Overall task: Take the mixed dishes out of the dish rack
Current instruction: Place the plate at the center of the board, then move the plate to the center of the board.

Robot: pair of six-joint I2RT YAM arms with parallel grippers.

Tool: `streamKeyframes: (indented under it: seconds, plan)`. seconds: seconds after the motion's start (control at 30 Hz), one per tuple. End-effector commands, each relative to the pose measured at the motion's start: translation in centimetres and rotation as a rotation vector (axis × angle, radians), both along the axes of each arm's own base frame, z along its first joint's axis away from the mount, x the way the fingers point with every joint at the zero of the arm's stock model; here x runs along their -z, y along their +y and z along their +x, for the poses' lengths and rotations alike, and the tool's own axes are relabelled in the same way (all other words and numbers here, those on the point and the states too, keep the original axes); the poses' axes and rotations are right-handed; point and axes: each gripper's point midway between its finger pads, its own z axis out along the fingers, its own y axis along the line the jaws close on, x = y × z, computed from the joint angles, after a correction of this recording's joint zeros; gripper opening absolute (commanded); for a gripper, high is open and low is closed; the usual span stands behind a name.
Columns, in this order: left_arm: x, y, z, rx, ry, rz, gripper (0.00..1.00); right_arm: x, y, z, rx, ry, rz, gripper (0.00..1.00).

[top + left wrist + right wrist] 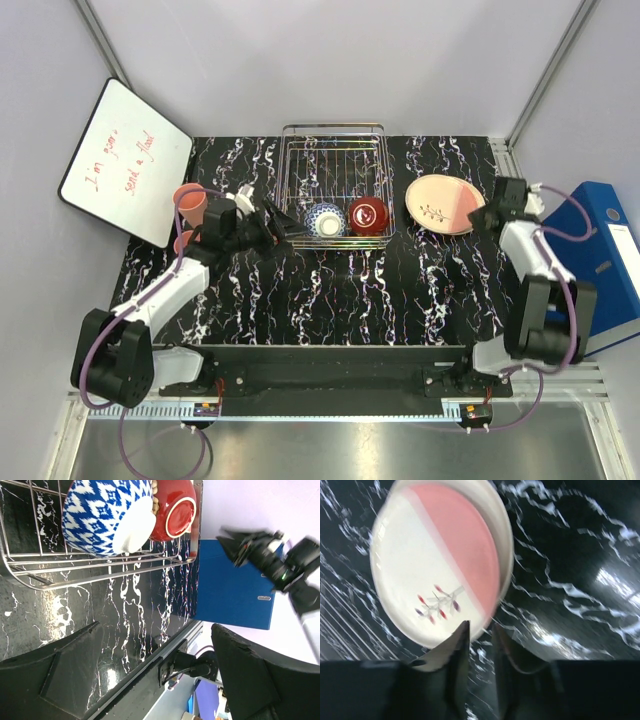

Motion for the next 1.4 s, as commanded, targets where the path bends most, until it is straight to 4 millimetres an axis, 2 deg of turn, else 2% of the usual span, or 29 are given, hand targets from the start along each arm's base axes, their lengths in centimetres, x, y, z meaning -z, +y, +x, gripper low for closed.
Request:
streamKeyframes:
  seconds: [0.0,0.07,0.1,0.13,0.2,0.23,0.27,0.3,0.37,0.4,0.47,0.63,0.87,0.93,0.97,1.03,1.1,1.2,1.23,1.3,1.33,1.37]
  plan:
    - [-2.4,-0.1,0.1,0.012,-0.119,0.016,0.91,-5.2,5.0,-0.7,-0.129,-0.199,-0.035,0.24]
    - [-2.7,0.3,0.3,-0.01,-0.131,0.047,0.9,-6.1,6.8,-1.6,-0.172,-0.195,-0.093,0.1]
    - [-2.3,0.6,0.3,-0.015,-0.13,0.082,0.89,-6.5,8.9,-2.3,-0.239,-0.204,-0.105,0.05]
    - [-3.2,0.8,0.5,-0.028,-0.153,0.093,0.89,-6.4,9.5,-2.7,-0.249,-0.196,-0.107,0.0]
    - [-3.2,1.4,0.6,-0.049,-0.157,0.131,0.89,-4.1,10.3,-4.0,-0.265,-0.124,-0.072,0.0]
    - [-3.8,1.5,0.6,-0.055,-0.174,0.131,0.89,-3.0,10.5,-4.5,-0.265,-0.096,-0.061,0.0]
    - [-3.9,1.6,0.6,-0.059,-0.178,0.133,0.89,-1.2,10.3,-5.2,-0.257,-0.053,-0.057,0.0]
    - [-4.2,1.6,0.5,-0.06,-0.183,0.13,0.89,0.5,10.2,-5.3,-0.25,-0.003,-0.057,0.0]
    - [-4.2,1.6,0.4,-0.062,-0.182,0.13,0.89,2.1,10.3,-5.2,-0.257,0.051,-0.052,0.0]
    - [-4.2,1.5,0.4,-0.059,-0.181,0.129,0.89,3.8,10.2,-5.3,-0.253,0.108,-0.056,0.0]
    - [-3.8,1.5,0.1,-0.053,-0.169,0.126,0.89,5.7,10.0,-5.3,-0.237,0.174,-0.05,0.0]
    - [-2.9,1.6,-0.5,-0.046,-0.154,0.133,0.89,7.2,9.4,-4.7,-0.196,0.218,-0.072,0.0]
    - [-2.0,1.5,-0.4,-0.039,-0.135,0.137,0.89,10.3,6.0,-4.0,-0.073,0.311,-0.036,0.0]
    - [-1.9,1.4,-0.3,-0.036,-0.13,0.137,0.89,10.7,5.3,-3.8,-0.055,0.324,-0.038,0.0]
    - [-1.8,1.3,-0.2,-0.035,-0.128,0.137,0.89,11.2,4.2,-3.9,-0.025,0.34,-0.033,0.0]
    - [-1.6,1.3,-0.1,-0.035,-0.122,0.138,0.89,11.4,3.5,-3.5,-0.017,0.35,-0.051,0.0]
    - [-1.4,1.2,0.0,-0.035,-0.116,0.139,0.89,12.5,2.9,-3.6,-0.007,0.386,-0.044,0.0]
    - [-0.8,1.1,0.2,-0.032,-0.098,0.141,0.89,12.7,2.7,-2.5,-0.018,0.397,-0.046,0.0]
    - [-0.8,1.1,0.2,-0.03,-0.095,0.14,0.89,12.2,2.7,-1.5,-0.03,0.387,-0.049,0.0]
    - [-0.8,1.0,0.2,-0.031,-0.092,0.139,0.89,13.1,2.8,-1.6,-0.047,0.447,-0.046,0.0]
    - [-0.8,1.0,0.4,-0.036,-0.092,0.136,0.89,12.6,2.6,-0.7,-0.056,0.436,-0.054,0.0]
    - [-0.8,1.0,0.4,-0.034,-0.09,0.136,0.89,13.1,2.6,-0.6,-0.063,0.45,-0.055,0.0]
